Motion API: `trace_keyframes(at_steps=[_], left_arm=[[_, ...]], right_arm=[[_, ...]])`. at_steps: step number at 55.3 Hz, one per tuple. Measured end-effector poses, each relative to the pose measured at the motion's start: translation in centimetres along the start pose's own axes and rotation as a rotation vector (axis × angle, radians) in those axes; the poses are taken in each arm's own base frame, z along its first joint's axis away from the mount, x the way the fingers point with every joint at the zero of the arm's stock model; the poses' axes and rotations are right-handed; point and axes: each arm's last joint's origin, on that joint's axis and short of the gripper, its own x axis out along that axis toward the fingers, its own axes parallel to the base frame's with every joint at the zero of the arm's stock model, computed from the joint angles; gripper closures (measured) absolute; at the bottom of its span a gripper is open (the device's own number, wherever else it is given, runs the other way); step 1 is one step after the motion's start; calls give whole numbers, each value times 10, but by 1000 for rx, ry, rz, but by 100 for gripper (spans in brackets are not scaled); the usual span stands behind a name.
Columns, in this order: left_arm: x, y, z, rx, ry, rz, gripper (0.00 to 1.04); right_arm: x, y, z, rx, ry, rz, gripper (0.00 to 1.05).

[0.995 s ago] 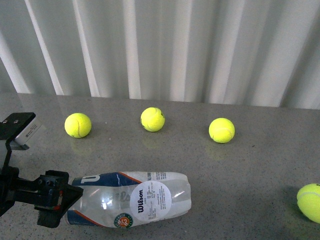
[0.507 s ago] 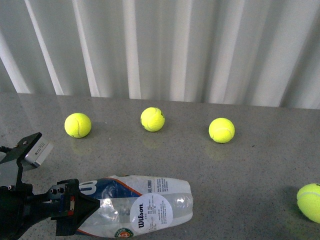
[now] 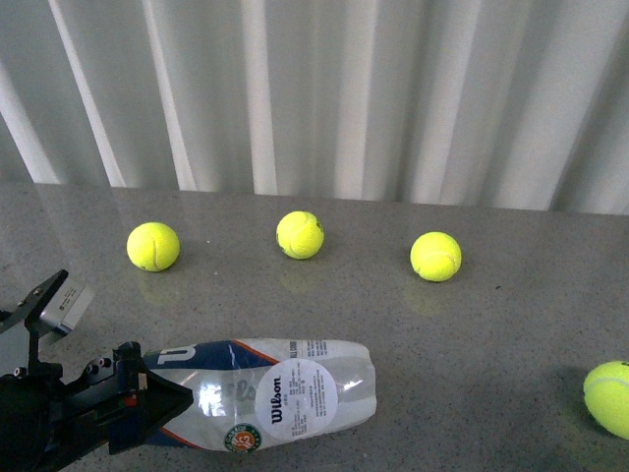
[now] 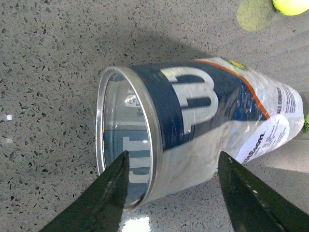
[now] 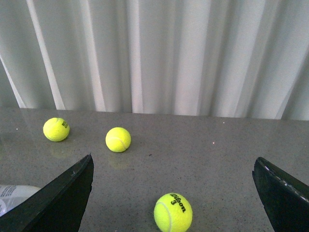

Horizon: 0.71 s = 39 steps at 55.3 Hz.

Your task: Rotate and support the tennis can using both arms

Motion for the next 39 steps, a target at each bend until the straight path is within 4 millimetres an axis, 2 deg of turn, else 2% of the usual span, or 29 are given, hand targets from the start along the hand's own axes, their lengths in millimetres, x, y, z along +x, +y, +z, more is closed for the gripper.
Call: trace_keyframes(at_steps=[2, 9, 15, 17, 22, 24, 28, 33, 37, 39], left_arm=[[1, -1, 0, -7, -5, -2, 54], [1, -3, -2, -23, -7, -10, 74], [-4, -7, 1, -39, 3, -10, 96], [-9, -10, 6, -37, -1, -9, 100], [-29, -25, 30, 18, -39, -3, 100], [-40, -38, 46, 69, -63, -6, 101], [-70, -77, 81, 246, -113, -17, 101], [-111, -146, 123, 549, -137, -36, 101], [-133, -196, 140, 837, -84, -21, 101], [-140, -215, 144, 987, -31, 11, 101]], right_arm=[[0, 0, 0, 0, 0, 0, 7], [0, 0, 0, 0, 0, 0, 7], [0, 0, 0, 0, 0, 0, 7], [0, 0, 0, 0, 0, 0, 7], [0, 0, 0, 0, 0, 0, 7], [0, 0, 0, 0, 0, 0, 7], [0, 0, 0, 0, 0, 0, 7], [0, 0, 0, 0, 0, 0, 7], [0, 0, 0, 0, 0, 0, 7], [0, 0, 0, 0, 0, 0, 7]])
